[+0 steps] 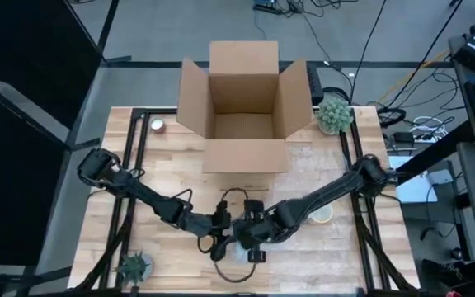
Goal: Wrap mug
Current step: Wrap the red cup with the left transparent bubble wrap
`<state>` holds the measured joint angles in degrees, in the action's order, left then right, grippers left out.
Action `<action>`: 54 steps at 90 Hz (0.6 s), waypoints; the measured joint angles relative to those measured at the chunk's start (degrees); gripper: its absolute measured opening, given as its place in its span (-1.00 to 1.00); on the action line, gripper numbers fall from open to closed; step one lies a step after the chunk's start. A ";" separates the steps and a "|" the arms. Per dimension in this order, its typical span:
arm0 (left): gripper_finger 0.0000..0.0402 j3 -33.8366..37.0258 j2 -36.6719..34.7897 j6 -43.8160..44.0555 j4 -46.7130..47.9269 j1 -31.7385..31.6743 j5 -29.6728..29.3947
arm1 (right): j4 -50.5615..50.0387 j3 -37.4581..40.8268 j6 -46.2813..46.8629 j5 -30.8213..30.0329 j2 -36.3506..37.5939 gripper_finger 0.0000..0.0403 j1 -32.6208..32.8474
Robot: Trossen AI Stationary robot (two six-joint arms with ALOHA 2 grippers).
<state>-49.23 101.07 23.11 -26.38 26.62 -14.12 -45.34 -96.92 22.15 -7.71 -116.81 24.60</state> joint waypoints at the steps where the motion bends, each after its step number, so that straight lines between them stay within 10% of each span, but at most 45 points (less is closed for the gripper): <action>1: -0.20 0.00 0.01 0.00 -0.07 0.01 -0.01 | -0.11 0.00 0.17 0.10 -0.35 -1.00 0.01; 54: -0.20 0.28 -3.56 0.51 2.99 0.02 1.04 | -0.22 0.11 1.23 0.37 -3.13 -1.00 0.21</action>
<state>-48.95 97.51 23.63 -23.39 26.64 -13.08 -45.56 -96.82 23.38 -7.34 -119.94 24.81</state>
